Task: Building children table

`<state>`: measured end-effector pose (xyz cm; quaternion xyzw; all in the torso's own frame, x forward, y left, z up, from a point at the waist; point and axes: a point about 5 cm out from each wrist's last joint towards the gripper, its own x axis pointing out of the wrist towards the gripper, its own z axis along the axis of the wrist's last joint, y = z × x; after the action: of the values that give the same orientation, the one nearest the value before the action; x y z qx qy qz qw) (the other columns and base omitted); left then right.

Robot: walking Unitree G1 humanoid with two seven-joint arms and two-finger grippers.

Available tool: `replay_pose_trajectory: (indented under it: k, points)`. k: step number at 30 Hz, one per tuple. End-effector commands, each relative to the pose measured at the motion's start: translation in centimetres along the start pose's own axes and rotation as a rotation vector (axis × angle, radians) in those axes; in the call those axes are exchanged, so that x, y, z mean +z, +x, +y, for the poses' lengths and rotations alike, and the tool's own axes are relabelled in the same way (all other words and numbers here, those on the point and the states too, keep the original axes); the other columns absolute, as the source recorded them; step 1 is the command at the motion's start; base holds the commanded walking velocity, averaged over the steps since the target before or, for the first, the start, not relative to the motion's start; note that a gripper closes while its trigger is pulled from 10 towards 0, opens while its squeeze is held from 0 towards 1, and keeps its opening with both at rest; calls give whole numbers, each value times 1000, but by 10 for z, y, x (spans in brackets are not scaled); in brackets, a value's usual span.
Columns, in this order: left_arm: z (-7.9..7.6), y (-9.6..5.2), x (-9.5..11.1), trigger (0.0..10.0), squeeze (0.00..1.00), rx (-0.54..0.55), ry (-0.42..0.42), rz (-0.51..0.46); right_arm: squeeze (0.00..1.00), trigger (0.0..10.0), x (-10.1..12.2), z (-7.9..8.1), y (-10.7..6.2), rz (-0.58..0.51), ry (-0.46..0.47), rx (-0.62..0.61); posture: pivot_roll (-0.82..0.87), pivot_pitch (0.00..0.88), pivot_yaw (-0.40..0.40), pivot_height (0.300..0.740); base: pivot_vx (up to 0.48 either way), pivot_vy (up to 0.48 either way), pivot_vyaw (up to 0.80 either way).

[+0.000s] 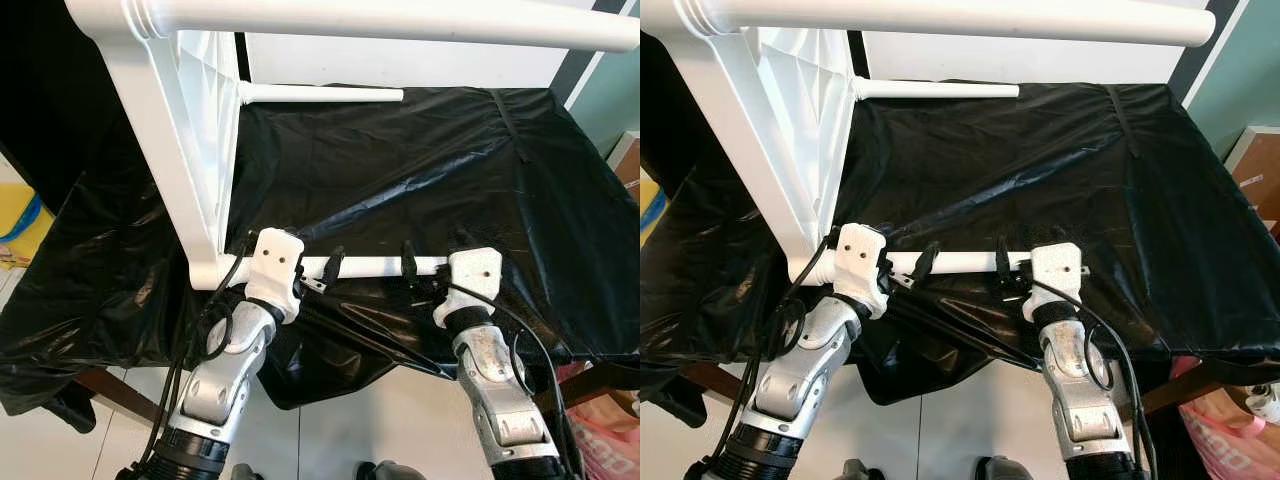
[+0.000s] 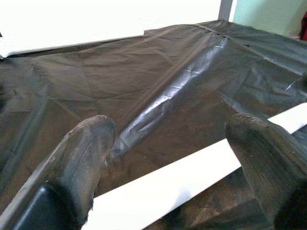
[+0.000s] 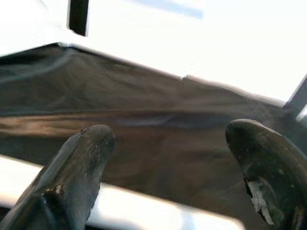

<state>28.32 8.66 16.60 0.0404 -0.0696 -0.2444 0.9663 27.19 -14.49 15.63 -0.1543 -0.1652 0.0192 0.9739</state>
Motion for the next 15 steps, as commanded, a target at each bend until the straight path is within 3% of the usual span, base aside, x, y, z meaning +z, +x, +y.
replay_pose_trajectory:
  k: [1,4,6,9,15]
  points:
    - [-6,-2,-1,10000,0,-74,28,1,0,10000,20,-3,5,-117,-117,-28,-121,118,-8,740,0,0,0]
    - [-6,-2,-2,10000,0,-79,40,4,0,10000,27,-4,7,-158,-156,-41,-121,118,-7,740,0,0,0]
    - [-6,-2,-5,10000,0,-84,35,16,0,10000,51,-3,11,-278,-232,-55,-121,120,-3,740,0,0,0]
    - [-7,-2,-7,10000,0,-81,12,21,0,10000,70,0,13,-373,-288,-49,-122,121,-6,740,0,0,0]
    - [-5,2,-7,10000,0,-53,-56,16,0,10000,96,3,16,-478,-319,-52,-126,115,-8,740,0,0,0]
